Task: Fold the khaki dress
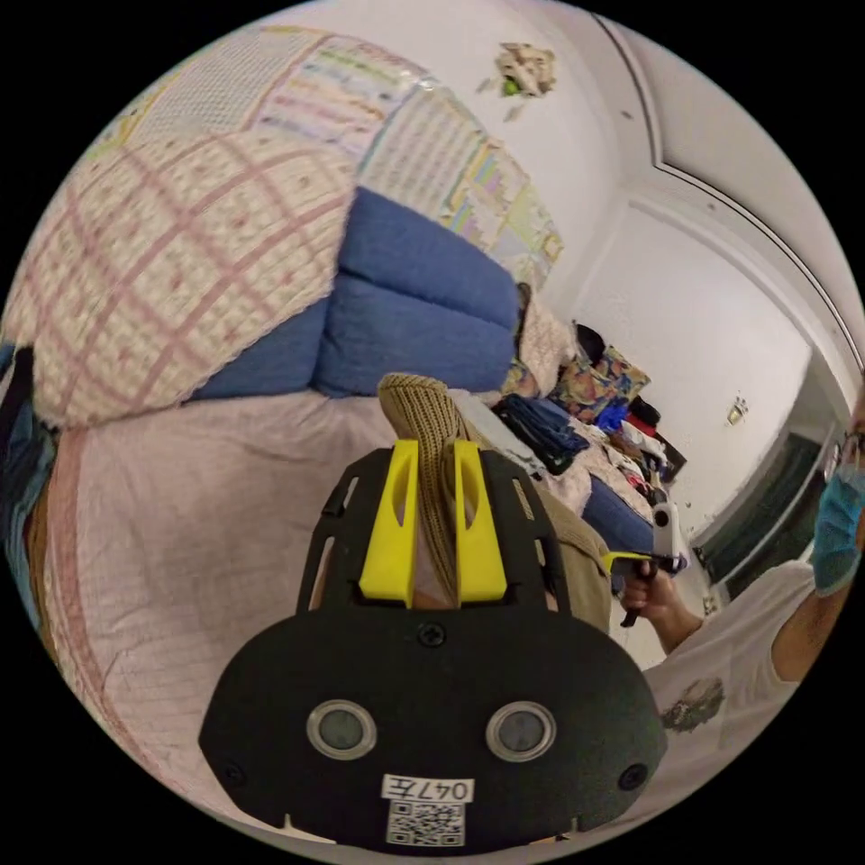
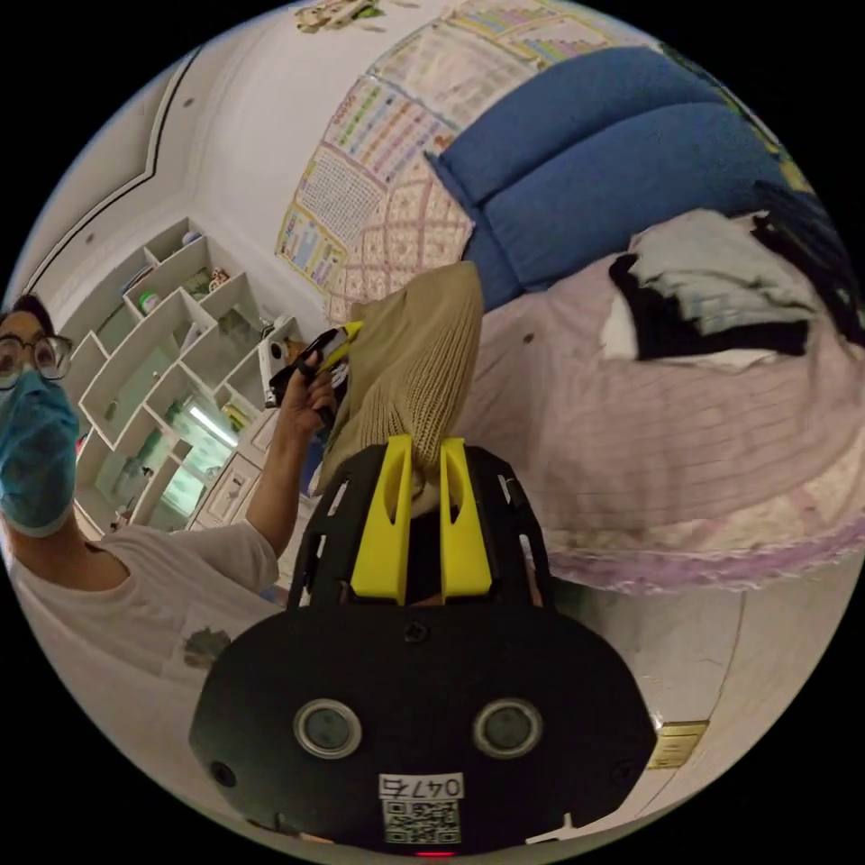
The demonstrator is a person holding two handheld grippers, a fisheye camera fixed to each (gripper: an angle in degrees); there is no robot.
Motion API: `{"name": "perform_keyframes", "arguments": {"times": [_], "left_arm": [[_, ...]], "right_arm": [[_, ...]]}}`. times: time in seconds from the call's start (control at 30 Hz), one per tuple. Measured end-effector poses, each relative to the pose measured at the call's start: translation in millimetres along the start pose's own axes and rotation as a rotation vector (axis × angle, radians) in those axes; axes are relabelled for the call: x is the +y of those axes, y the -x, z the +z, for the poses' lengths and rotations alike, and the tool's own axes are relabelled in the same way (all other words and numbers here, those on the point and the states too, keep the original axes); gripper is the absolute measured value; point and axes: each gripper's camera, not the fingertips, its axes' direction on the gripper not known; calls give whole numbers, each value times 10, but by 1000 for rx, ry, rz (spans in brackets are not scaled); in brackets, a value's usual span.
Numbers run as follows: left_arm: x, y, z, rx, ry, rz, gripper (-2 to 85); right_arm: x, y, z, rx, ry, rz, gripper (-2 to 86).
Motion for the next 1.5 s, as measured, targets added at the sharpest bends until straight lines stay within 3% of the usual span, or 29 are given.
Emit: {"name": "perform_keyframes", "arguments": {"times": [0.33, 0.53, 0.63, 0.77, 0.87, 1.0, 1.1, 1.27, 1.5], "left_arm": [[-191, -1669, 3096, 336, 16, 58, 60], [-957, -2426, 4858, 375, 64, 77, 67], [-689, -2383, 5560, 309, 194, -12, 83], [358, -2444, 5048, 274, 184, 193, 82], [1256, -2314, 4116, 177, 145, 297, 76], [2070, -1991, 3121, 81, 151, 208, 70], [2659, -1885, 2380, 21, 152, 167, 73], [3699, -1952, 1241, -268, 113, 39, 61], [4185, -2239, 576, -359, 138, -20, 57]], "right_arm": [[-173, -1936, -3286, 457, -170, -102, 10], [-1051, -3650, -4651, 529, -205, 33, 12], [-1303, -4923, -4944, 557, -165, 227, 15], [-1025, -6282, -5016, 610, -166, 454, 16], [-921, -6536, -5157, 630, -208, 432, 18], [-887, -6694, -5323, 568, -209, 429, 33], [-835, -6570, -5508, 600, -285, 431, 66], [-1004, -5643, -5481, 801, -524, 229, 75], [-2221, -5174, -4395, 780, -238, 125, 53]]}}
